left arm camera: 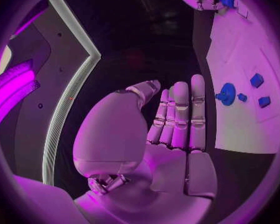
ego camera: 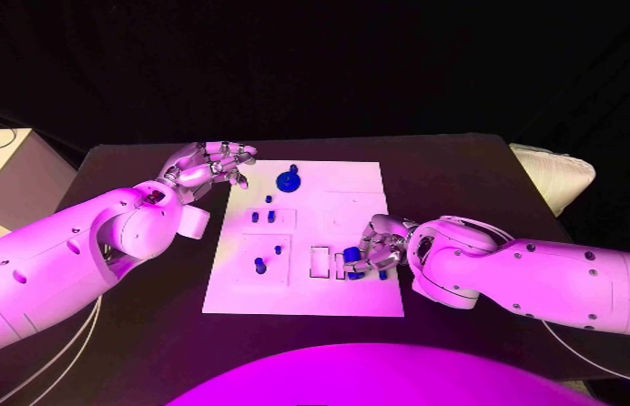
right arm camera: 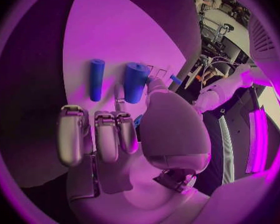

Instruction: Assemble the parts on the task board

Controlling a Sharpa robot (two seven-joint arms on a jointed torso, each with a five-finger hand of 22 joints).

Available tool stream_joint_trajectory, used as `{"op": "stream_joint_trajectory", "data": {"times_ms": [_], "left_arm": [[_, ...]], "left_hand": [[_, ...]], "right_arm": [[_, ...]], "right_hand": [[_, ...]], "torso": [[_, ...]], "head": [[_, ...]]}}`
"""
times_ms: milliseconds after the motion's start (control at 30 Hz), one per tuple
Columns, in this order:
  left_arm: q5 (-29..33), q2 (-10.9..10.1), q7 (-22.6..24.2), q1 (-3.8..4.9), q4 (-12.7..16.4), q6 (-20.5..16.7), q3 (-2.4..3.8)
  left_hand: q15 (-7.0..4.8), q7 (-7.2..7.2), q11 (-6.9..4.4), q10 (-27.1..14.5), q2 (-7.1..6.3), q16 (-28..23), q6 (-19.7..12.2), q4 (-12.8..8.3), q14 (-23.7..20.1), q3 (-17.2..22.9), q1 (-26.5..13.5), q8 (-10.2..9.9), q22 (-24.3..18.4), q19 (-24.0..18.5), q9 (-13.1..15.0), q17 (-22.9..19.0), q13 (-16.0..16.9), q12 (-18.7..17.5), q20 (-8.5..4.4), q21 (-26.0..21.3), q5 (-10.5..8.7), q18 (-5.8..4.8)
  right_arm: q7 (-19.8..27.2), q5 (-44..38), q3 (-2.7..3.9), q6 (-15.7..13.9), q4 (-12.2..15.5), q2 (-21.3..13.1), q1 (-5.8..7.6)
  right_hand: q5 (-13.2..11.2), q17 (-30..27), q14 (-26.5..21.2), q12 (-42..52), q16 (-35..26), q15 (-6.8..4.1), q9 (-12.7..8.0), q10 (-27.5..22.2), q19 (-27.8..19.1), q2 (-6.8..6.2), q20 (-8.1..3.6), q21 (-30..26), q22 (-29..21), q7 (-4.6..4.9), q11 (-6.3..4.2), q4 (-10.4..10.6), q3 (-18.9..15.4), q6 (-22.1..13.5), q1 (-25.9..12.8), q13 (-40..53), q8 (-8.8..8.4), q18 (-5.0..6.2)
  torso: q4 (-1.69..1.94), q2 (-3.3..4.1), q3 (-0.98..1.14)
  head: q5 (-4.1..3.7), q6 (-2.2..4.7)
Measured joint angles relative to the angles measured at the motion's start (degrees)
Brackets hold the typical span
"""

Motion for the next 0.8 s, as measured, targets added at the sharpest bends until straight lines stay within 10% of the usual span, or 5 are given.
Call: {"op": "stream_joint_trajectory", "data": {"times_ms": [167,300,800], "left_arm": [[0.0,0.0,-0.1,0.0,0.0,0.0,0.0],[0.0,0.0,-0.4,0.0,0.0,0.2,0.0],[0.1,0.4,-2.0,0.0,-0.2,1.4,0.0]], "left_hand": [[0.0,0.0,0.0,0.0,0.0,0.0,0.0,0.2,0.0,-0.2,0.0,0.0,-0.1,0.0,0.0,0.0,0.0,0.0,0.0,0.0,0.0,0.0],[0.0,0.0,0.0,0.0,0.0,0.0,0.0,0.2,0.0,-0.2,0.0,0.0,-0.1,0.0,0.0,0.0,-0.1,0.0,0.0,0.0,0.0,0.0],[0.0,0.0,0.0,0.0,0.0,0.0,0.0,0.2,0.0,-0.2,0.0,0.1,-0.2,0.0,0.0,0.0,-0.1,0.0,0.0,-0.2,0.0,0.0]], "right_arm": [[0.0,0.0,-0.09,-0.9,0.5,-0.3,-0.08],[0.0,0.7,-0.28,-1.9,1.1,-0.8,0.12],[-0.6,7.3,-0.49,-3.4,3.4,-1.3,4.03]], "right_hand": [[2.8,0.0,0.0,0.2,0.1,0.0,-0.2,0.0,0.0,-0.43,0.0,0.4,0.0,-0.43,0.0,1.2,1.7,0.3,0.4,0.0,-1.06,0.0],[4.0,0.0,0.0,0.2,0.1,0.0,-5.6,-0.2,0.0,-0.18,0.0,0.4,0.0,-0.54,-0.22,1.6,3.5,1.2,0.2,0.0,-0.92,0.0],[4.1,0.0,0.0,0.2,0.1,-0.01,-5.7,-0.4,0.0,0.25,0.0,0.4,0.0,-0.47,-0.37,-1.3,7.7,1.3,0.0,0.0,-0.92,0.0]], "torso": [[-0.05,0.0,0.01],[-0.05,-0.02,0.02],[-0.05,-0.09,-0.03]], "head": [[0.05,0.0],[0.03,0.0],[0.23,0.0]]}}
